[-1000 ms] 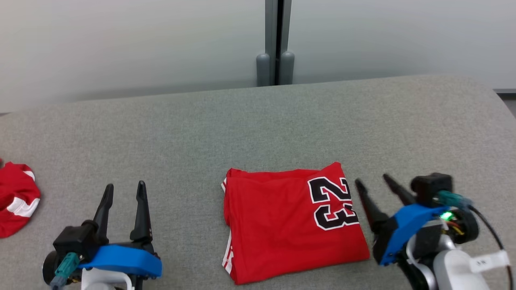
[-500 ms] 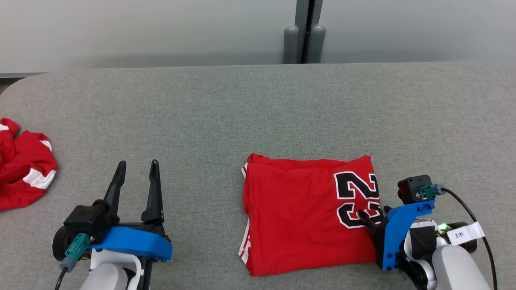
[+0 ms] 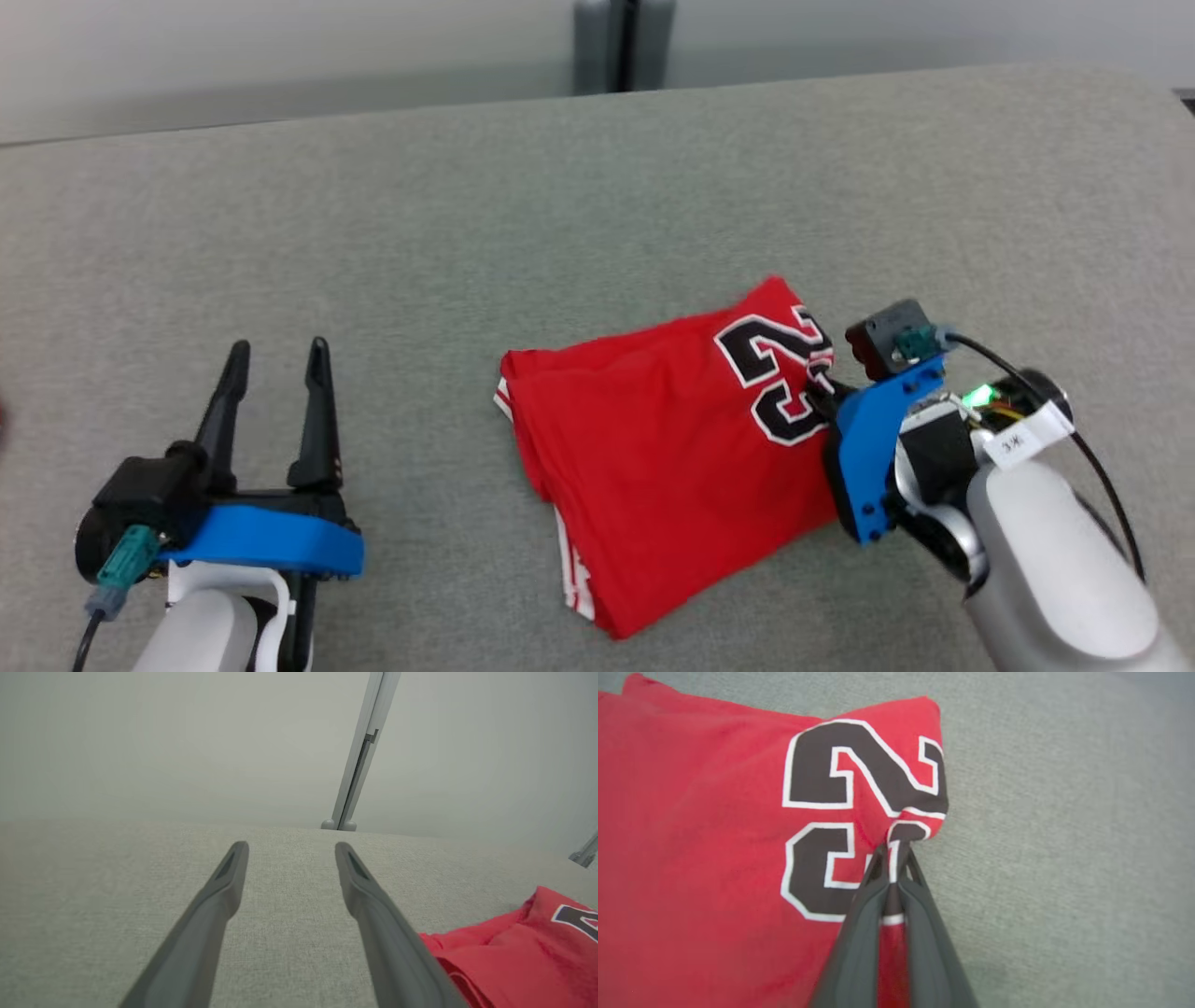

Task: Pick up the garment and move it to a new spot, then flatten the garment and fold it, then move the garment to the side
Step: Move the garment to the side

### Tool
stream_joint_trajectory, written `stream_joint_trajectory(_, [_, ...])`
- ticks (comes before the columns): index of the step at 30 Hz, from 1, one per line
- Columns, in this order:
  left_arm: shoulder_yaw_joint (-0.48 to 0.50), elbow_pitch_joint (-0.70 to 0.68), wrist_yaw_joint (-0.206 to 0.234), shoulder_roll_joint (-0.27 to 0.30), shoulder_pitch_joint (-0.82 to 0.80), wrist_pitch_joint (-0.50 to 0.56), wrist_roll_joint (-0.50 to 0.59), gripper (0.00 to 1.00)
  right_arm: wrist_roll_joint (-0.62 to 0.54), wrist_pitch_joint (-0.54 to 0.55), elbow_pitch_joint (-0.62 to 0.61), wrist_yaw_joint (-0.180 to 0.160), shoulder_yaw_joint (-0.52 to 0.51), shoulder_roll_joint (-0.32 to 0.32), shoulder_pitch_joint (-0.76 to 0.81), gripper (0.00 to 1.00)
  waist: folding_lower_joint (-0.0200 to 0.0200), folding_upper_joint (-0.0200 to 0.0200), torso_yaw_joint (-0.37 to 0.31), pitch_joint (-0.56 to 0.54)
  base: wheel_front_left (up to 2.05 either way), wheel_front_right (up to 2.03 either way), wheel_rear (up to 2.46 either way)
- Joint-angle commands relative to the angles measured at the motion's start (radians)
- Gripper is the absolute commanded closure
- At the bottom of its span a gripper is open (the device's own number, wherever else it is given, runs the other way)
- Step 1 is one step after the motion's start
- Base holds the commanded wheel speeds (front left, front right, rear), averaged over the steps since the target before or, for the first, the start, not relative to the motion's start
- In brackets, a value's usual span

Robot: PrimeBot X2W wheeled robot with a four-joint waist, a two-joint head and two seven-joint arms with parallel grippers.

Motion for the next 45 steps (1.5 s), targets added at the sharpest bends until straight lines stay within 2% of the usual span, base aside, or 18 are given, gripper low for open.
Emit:
stream_joint_trajectory(1, [0.017, -0.014, 0.004, 0.018, -0.02, -0.003, 0.001, 0.0, 0.009, 0.0, -0.019, 0.0, 0.052, -0.059, -0.071, 1.0, -0.0001, -0.0001, -0.047, 0.02, 0.0, 0.0, 0.0])
stream_joint_trajectory(3, [0.029, -0.031, 0.004, 0.031, -0.025, -0.005, 0.006, 0.0, 0.021, -0.002, -0.031, 0.0, 0.101, -0.117, -0.134, 1.0, -0.0001, -0.0001, -0.086, 0.043, 0.0, 0.0, 0.0])
stream_joint_trajectory(4, [0.029, -0.031, 0.004, 0.031, -0.025, -0.005, 0.006, 0.0, 0.021, -0.002, -0.031, 0.0, 0.101, -0.117, -0.134, 1.0, -0.0001, -0.0001, -0.086, 0.043, 0.0, 0.0, 0.0])
stream_joint_trajectory(6, [0.031, -0.047, 0.007, 0.037, -0.034, -0.004, 0.016, 0.0, 0.03, -0.01, -0.027, 0.0, 0.13, -0.181, -0.19, 1.0, -0.0001, -0.0001, -0.12, 0.067, 0.0, 0.0, 0.0])
stream_joint_trajectory(10, [0.026, -0.081, 0.006, 0.06, -0.066, 0.009, 0.033, 0.0, 0.026, -0.071, 0.021, 0.0, 0.134, -0.283, -0.284, 1.0, -0.0001, -0.0001, -0.176, 0.121, 0.0, 0.0, 0.0])
stream_joint_trajectory(16, [0.021, -0.16, 0.011, 0.105, -0.113, 0.043, 0.069, 0.0, 0.021, -0.188, 0.17, 0.0, 0.084, -0.354, -0.405, 1.0, -0.0001, -0.0001, -0.239, 0.217, 0.0, 0.0, 0.0])
stream_joint_trajectory(25, [0.005, -0.258, 0.012, 0.155, -0.164, 0.101, 0.106, 0.0, -0.052, -0.317, 0.374, 0.0, -0.116, -0.342, -0.492, 1.0, -0.0001, -0.0001, -0.267, 0.313, 0.0, 0.0, 0.0])
stream_joint_trajectory(35, [-0.004, -0.277, 0.018, 0.164, -0.163, 0.116, 0.112, 0.0, -0.163, -0.406, 0.474, 0.0, -0.264, -0.307, -0.506, 1.0, -0.0001, -0.0001, -0.265, 0.315, 0.0, 0.0, 0.0])
stream_joint_trajectory(36, [-0.005, -0.273, 0.018, 0.162, -0.162, 0.115, 0.109, 0.0, -0.172, -0.413, 0.481, 0.0, -0.27, -0.304, -0.505, 0.68, -0.0001, -0.0001, -0.263, 0.311, 0.0, 0.0, 0.0])
stream_joint_trajectory(37, [-0.006, -0.269, 0.016, 0.161, -0.162, 0.114, 0.106, 0.0, -0.18, -0.417, 0.488, 0.0, -0.28, -0.301, -0.505, 0.05, -0.0001, -0.0001, -0.262, 0.306, 0.0, 0.0, 0.0])
stream_joint_trajectory(38, [-0.009, -0.261, 0.014, 0.157, -0.162, 0.111, 0.103, 0.0, -0.19, -0.426, 0.493, 0.0, -0.291, -0.3, -0.504, 0.0, -0.0001, -0.0001, -0.259, 0.299, 0.0, 0.0, 0.0])
stream_joint_trajectory(45, [-0.026, -0.194, 0.008, 0.117, -0.14, 0.064, 0.08, 0.0, -0.21, -0.499, 0.496, 0.0, -0.301, -0.281, -0.471, 0.0, -0.0001, -0.0001, -0.221, 0.209, 0.0, 0.0, 0.0])
